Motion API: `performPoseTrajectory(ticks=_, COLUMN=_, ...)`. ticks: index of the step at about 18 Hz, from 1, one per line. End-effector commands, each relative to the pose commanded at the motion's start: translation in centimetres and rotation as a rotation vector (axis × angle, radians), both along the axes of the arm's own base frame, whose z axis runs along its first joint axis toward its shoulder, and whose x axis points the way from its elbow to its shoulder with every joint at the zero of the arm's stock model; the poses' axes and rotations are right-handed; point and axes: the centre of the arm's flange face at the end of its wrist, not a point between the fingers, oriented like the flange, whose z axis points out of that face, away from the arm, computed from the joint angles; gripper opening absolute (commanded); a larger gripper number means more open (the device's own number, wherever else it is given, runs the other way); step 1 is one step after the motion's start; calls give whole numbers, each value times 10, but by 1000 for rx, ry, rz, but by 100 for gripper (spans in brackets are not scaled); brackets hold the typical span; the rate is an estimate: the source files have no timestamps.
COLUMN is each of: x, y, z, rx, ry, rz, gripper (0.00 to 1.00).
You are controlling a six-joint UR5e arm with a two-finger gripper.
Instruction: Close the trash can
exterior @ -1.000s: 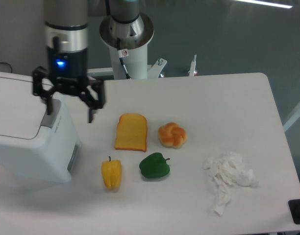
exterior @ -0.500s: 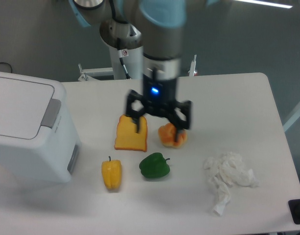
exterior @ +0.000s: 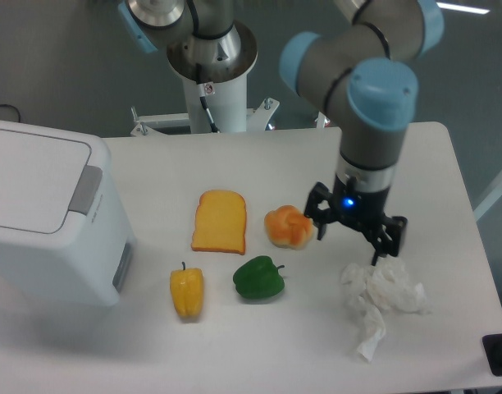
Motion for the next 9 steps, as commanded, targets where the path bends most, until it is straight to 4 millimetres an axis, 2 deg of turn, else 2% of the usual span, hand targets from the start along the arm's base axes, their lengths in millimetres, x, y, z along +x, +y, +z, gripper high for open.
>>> performPoseTrajectory(ticks=6, x=-26, y=10, z=1, rx=-22, ry=3, rz=-19, gripper=100)
performPoseTrajectory(ticks=9, x=-30, y=11, z=2, rx=-44, ry=-3, rz=-43, gripper=100)
